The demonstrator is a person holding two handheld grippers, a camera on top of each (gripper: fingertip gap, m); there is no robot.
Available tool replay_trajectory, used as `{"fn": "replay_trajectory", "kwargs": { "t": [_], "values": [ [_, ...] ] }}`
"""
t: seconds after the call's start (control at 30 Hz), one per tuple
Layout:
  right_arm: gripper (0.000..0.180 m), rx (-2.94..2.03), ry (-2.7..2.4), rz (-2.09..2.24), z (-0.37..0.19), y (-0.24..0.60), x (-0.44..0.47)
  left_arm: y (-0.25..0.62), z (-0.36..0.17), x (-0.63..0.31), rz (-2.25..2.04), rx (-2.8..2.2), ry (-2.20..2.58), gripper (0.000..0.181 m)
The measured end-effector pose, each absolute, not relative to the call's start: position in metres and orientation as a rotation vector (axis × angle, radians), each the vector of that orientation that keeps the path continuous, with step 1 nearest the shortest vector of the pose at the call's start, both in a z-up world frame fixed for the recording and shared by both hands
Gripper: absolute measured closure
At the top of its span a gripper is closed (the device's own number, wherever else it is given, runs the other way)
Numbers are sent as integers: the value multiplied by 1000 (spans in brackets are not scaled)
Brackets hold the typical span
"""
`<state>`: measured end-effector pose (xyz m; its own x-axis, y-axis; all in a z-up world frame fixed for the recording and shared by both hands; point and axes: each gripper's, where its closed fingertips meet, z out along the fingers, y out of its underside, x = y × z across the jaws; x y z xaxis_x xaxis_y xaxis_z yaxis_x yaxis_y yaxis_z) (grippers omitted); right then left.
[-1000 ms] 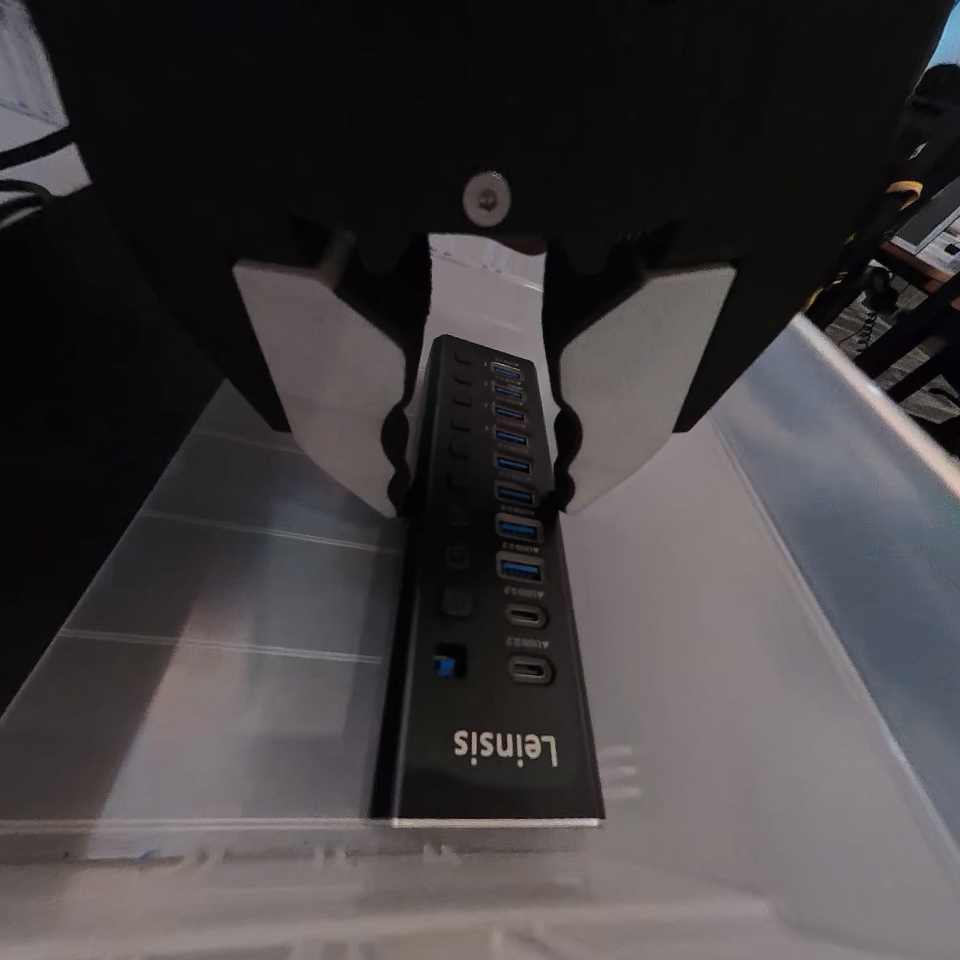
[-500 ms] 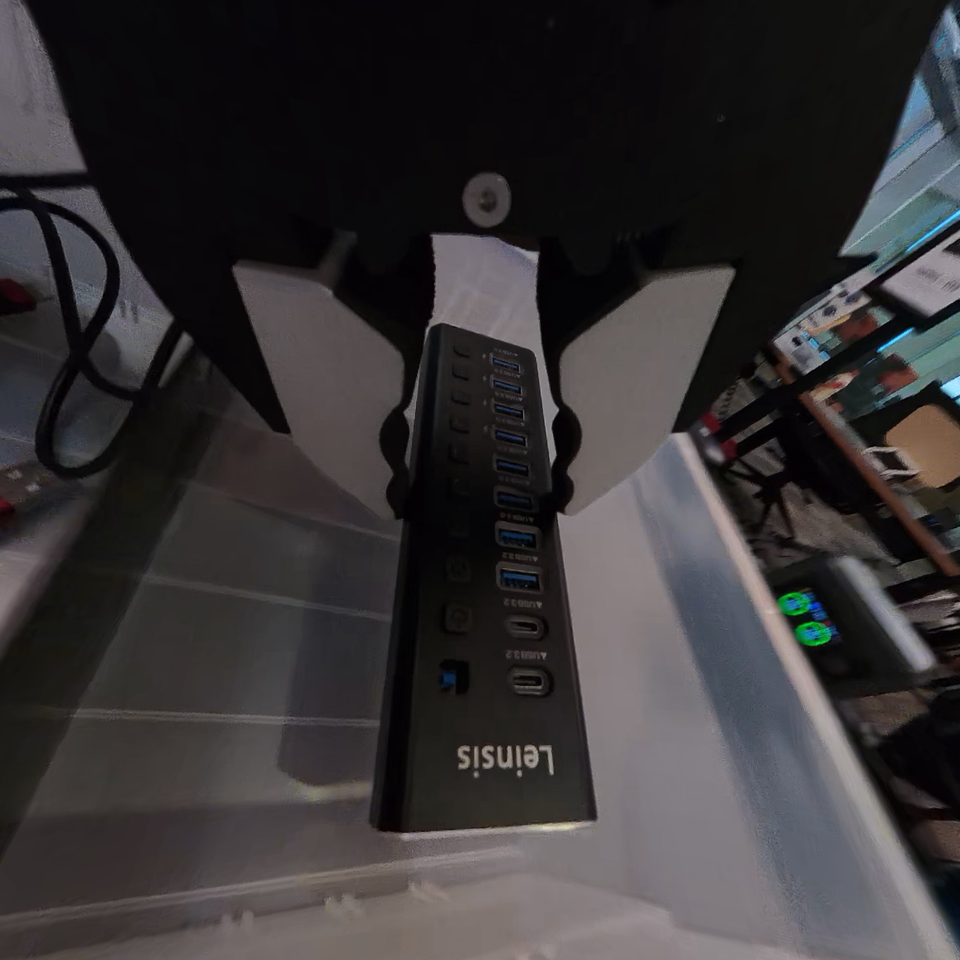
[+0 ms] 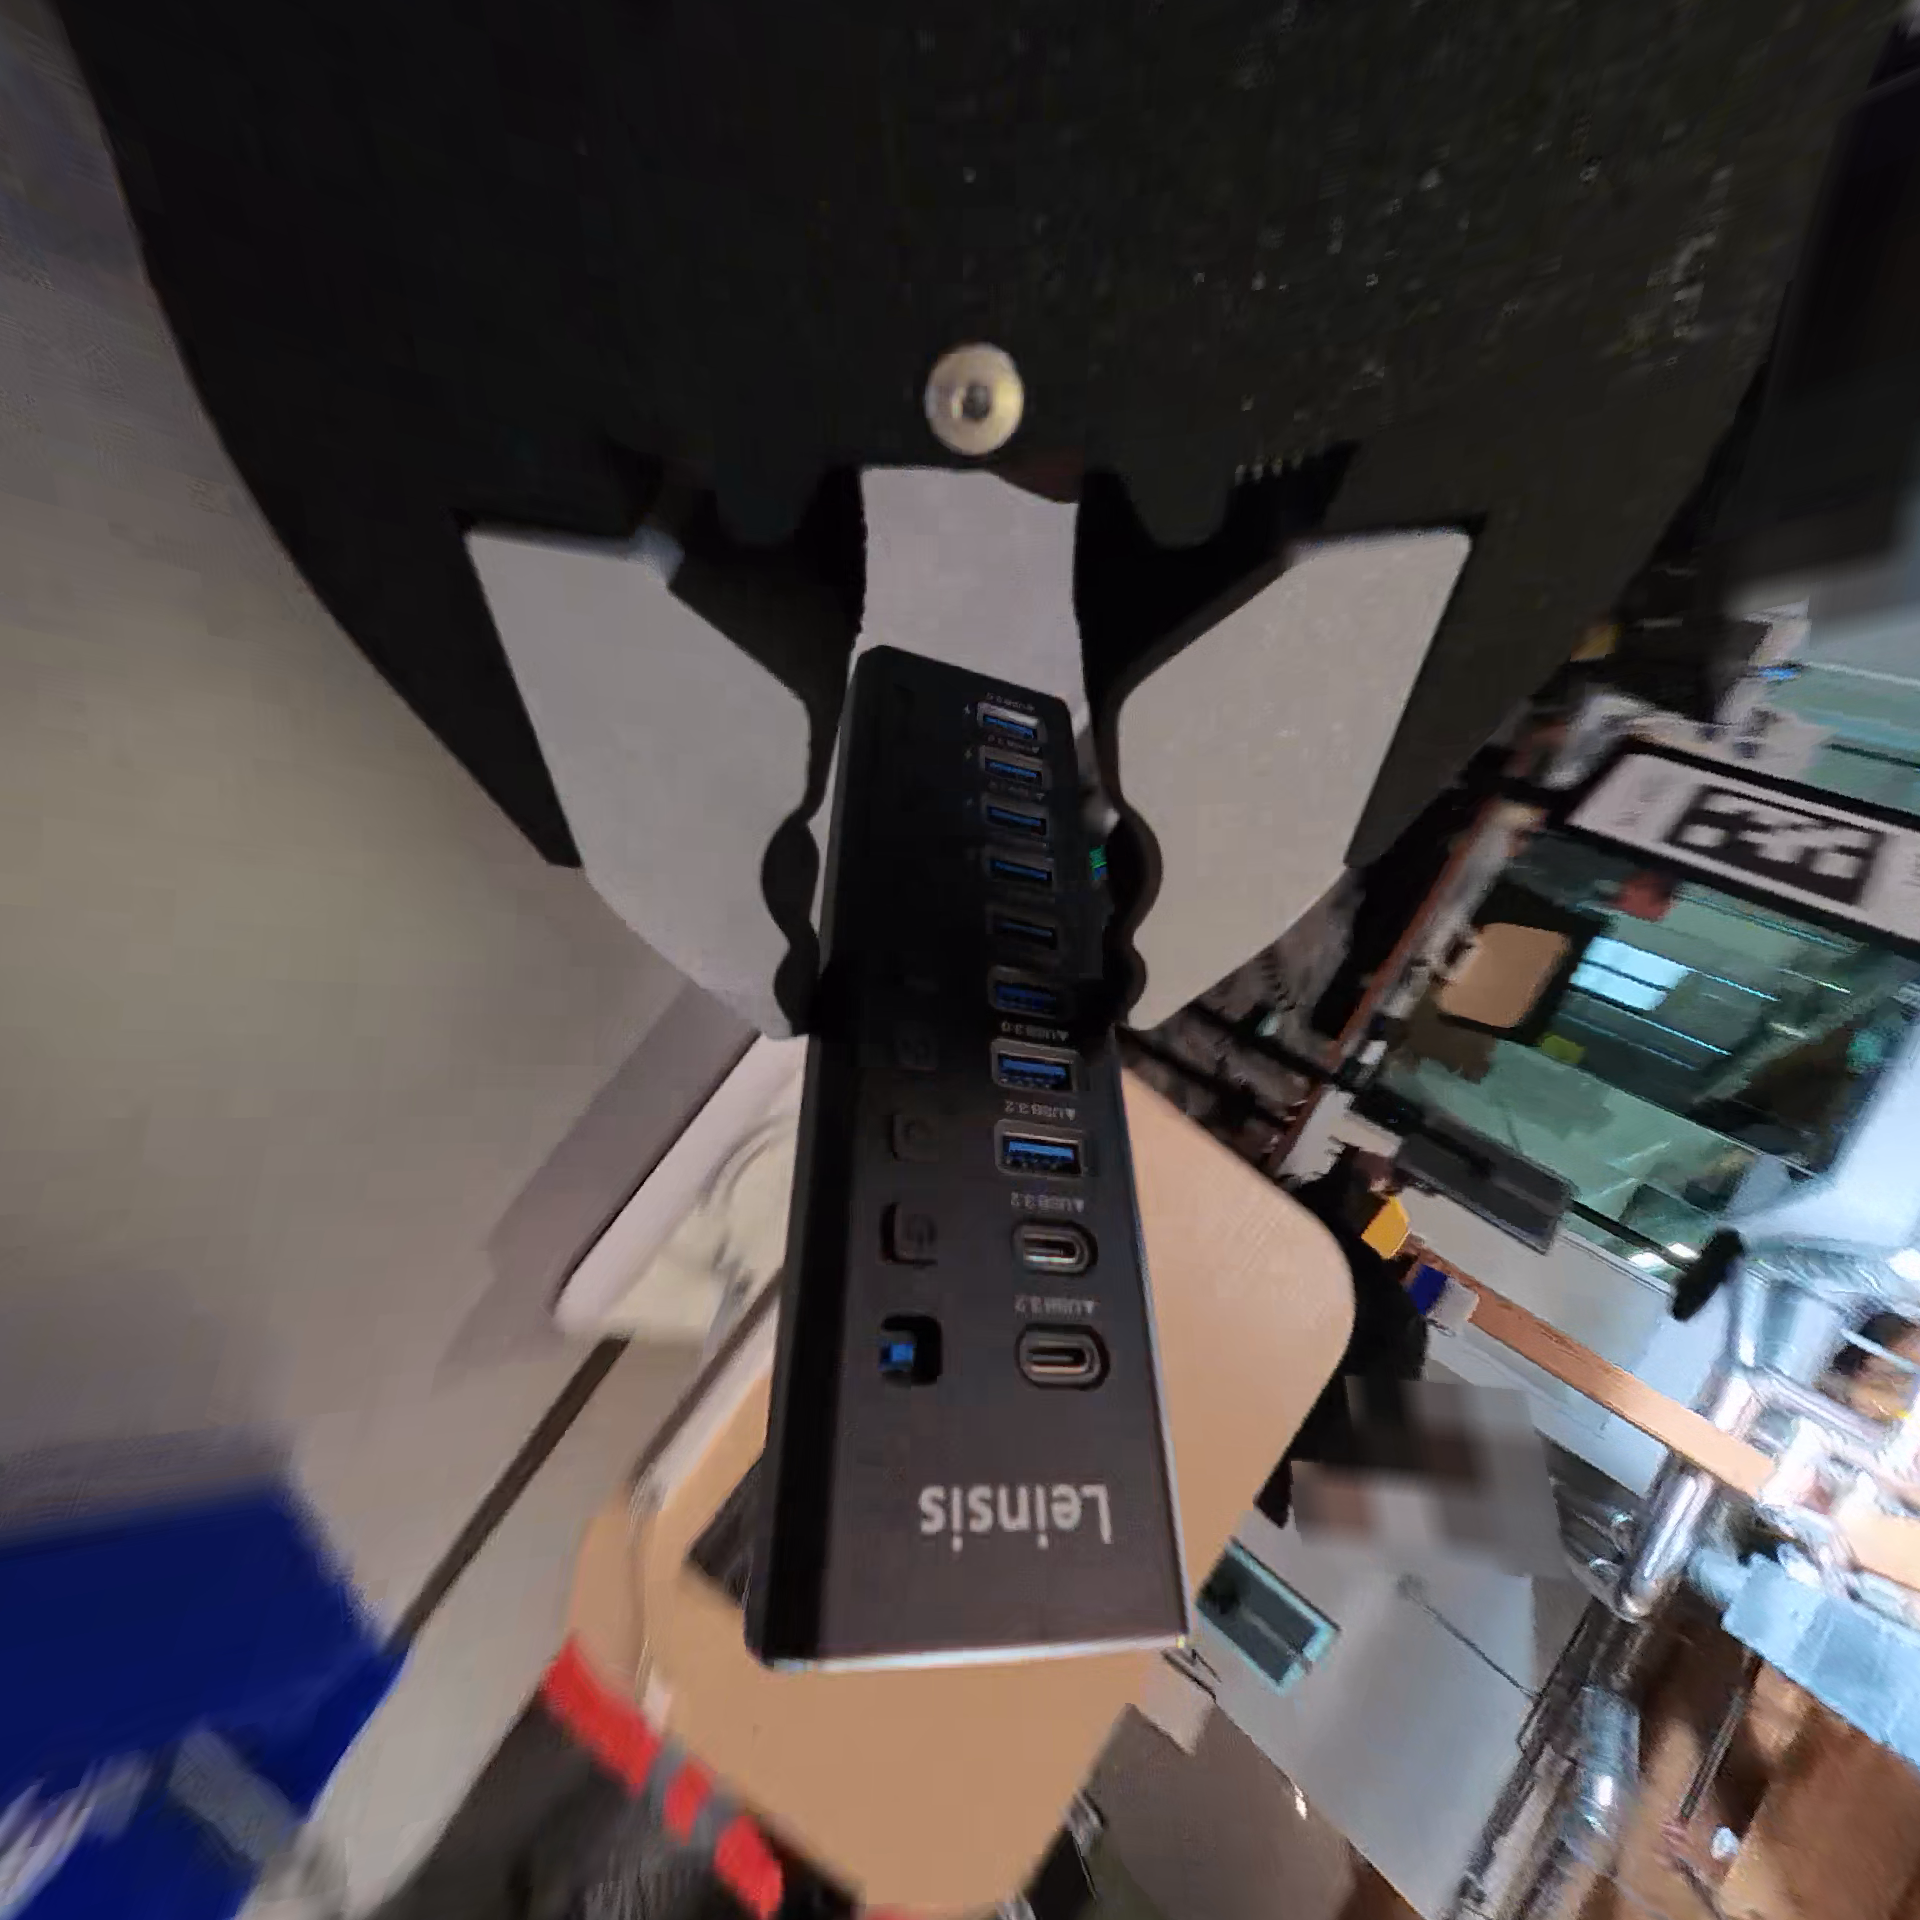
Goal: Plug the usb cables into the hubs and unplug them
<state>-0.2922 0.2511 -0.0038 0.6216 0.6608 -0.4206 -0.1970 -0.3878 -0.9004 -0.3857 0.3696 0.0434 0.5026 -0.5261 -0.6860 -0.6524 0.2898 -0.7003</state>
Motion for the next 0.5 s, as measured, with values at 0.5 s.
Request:
{"fn": "replay_trajectory", "kwargs": {
  "t": [0.5],
  "values": [
    [153, -1781, -362, 685, 8, 291, -281, 270, -32, -295, -300, -1586, 958, 131]
  ]
}}
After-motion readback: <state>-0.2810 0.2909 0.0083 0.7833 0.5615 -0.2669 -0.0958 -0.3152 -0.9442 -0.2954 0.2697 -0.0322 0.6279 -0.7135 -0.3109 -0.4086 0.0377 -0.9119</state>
